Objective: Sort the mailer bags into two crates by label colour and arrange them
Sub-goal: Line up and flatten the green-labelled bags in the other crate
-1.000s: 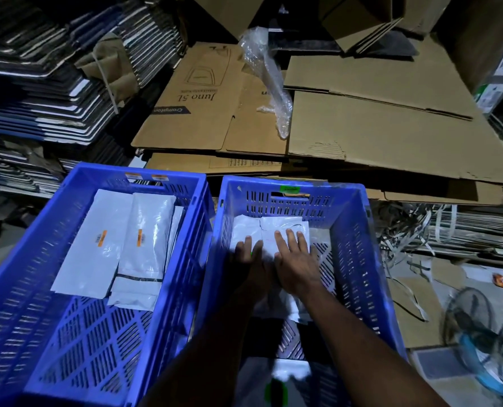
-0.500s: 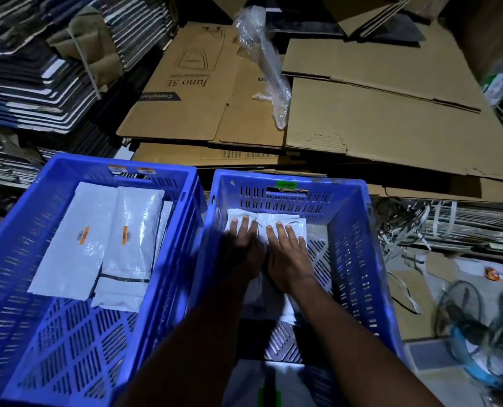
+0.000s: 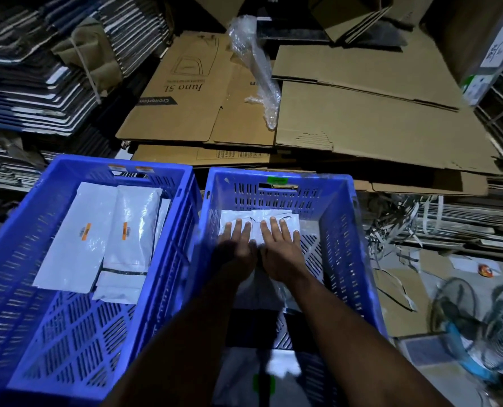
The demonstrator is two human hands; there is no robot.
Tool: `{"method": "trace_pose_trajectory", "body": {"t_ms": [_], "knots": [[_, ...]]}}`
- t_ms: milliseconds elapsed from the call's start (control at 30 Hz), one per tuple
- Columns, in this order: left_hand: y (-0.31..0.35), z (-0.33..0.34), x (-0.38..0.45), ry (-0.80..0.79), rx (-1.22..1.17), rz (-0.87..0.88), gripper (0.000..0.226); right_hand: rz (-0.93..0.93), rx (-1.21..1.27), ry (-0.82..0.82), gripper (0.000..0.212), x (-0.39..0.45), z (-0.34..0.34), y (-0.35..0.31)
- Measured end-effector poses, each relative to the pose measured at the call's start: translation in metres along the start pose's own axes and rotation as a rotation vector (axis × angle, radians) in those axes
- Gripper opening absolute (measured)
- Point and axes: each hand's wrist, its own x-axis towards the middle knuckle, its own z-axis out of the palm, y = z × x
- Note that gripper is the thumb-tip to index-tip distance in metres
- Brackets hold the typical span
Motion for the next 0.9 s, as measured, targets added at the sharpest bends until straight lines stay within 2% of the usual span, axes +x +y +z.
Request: {"method": "trace_pose_trajectory", "body": {"t_ms": [67, 167, 367, 500, 567, 633, 700, 767, 900], "knots": [[0.01, -0.019, -0.001, -0.09, 0.019, -0.056, 0.058, 0.025, -0.006, -0.026, 0.063, -0.003, -0.008, -0.004], [0.022, -0.046, -0.005, -0.1, 0.042, -0.064, 0.058, 0.038, -0.012, 0.001, 0.064, -0.014, -0.021, -0.007], [0.034, -0.092, -0.037, -0.098, 0.151, 0.072, 0.06, 0.051, 0.003, 0.064, 0.063, -0.056, -0.051, -0.014], [0.035, -0.11, -0.051, -0.033, 0.185, 0.156, 0.06, 0.141, 0.103, 0.213, 0.059, -0.088, -0.055, -0.007], [0.032, -0.115, -0.056, -0.012, 0.227, 0.175, 0.061, 0.181, 0.165, 0.252, 0.048, -0.109, -0.052, -0.005], [0.024, -0.121, -0.062, 0.007, 0.241, 0.176, 0.062, 0.178, 0.197, 0.26, 0.024, -0.131, -0.049, -0.009], [0.014, -0.127, -0.07, 0.013, 0.248, 0.159, 0.062, 0.126, 0.178, 0.214, 0.019, -0.149, -0.04, -0.012], [0.005, -0.13, -0.08, 0.008, 0.25, 0.145, 0.063, 0.047, 0.148, 0.134, 0.028, -0.163, -0.028, -0.015], [-0.006, -0.133, -0.094, 0.0, 0.14, 0.134, 0.063, -0.087, 0.087, -0.229, 0.042, -0.177, -0.004, -0.017]]}}
